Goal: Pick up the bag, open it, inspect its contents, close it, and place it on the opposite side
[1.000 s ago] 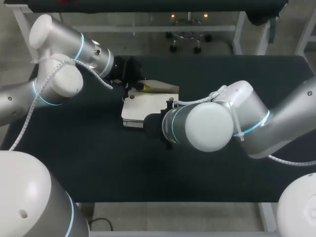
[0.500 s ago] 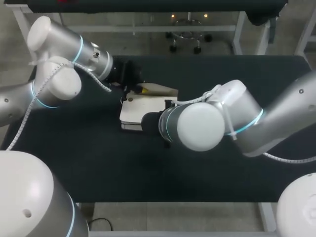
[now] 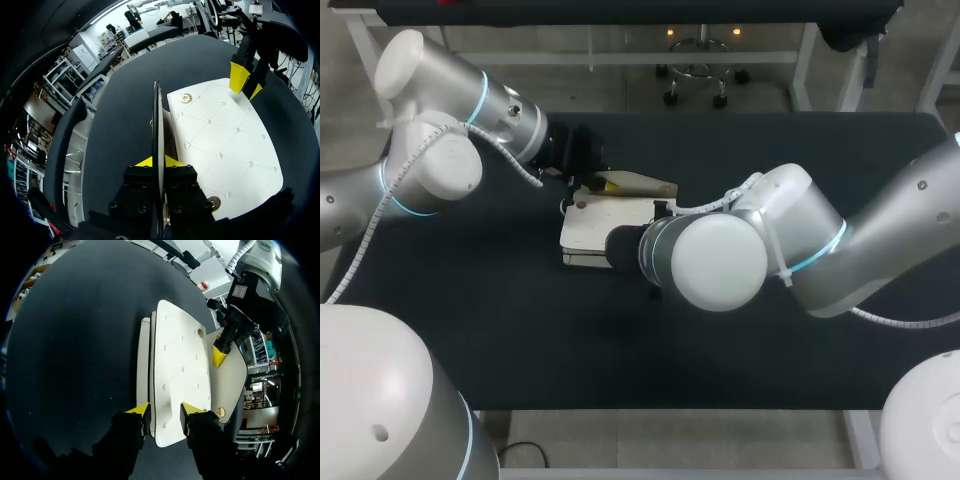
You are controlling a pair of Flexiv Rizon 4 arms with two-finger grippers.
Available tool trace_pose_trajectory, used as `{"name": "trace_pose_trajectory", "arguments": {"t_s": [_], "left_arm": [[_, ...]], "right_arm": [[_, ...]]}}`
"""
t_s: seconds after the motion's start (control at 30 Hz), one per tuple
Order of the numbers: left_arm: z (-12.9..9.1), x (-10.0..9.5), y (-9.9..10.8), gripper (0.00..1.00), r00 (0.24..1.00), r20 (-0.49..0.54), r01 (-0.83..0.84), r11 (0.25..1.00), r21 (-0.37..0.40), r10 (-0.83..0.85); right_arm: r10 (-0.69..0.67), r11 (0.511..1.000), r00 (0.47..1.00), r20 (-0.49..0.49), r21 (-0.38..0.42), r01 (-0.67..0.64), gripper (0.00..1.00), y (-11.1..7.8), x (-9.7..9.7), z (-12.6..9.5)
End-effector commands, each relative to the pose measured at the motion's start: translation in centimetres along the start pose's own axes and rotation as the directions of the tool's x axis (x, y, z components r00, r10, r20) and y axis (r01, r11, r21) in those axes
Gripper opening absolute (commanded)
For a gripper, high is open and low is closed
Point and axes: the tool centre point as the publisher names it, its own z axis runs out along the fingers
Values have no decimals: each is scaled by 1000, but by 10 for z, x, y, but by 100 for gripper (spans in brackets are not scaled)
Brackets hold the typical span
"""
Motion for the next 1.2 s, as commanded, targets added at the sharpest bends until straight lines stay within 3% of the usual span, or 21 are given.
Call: {"name": "trace_pose_trajectory", "arguments": {"t_s": [0.03,0.43,0.8,1.13,1.17,1.2], "left_arm": [[0,0,0,0,1000,-6,-1,1000,-3,1],[1,1,2,0,1000,-24,-3,1000,-3,3],[3,2,4,0,999,-33,-2,1000,-7,1],[7,3,7,0,1000,-28,-9,1000,-16,9],[6,4,7,0,1000,-24,-13,1000,-12,12],[6,4,7,0,1000,-14,-21,1000,-12,21]], "right_arm": [[2,1000,1000,7,-1,-2,37,1,2,3],[13,1000,1000,6,14,-13,35,-1,4,10],[32,999,999,25,10,-32,18,-2,0,9],[37,999,998,44,10,-38,15,-2,-1,5],[37,999,998,45,11,-37,11,-2,-1,5],[37,999,998,47,12,-38,0,-2,-1,5]]}}
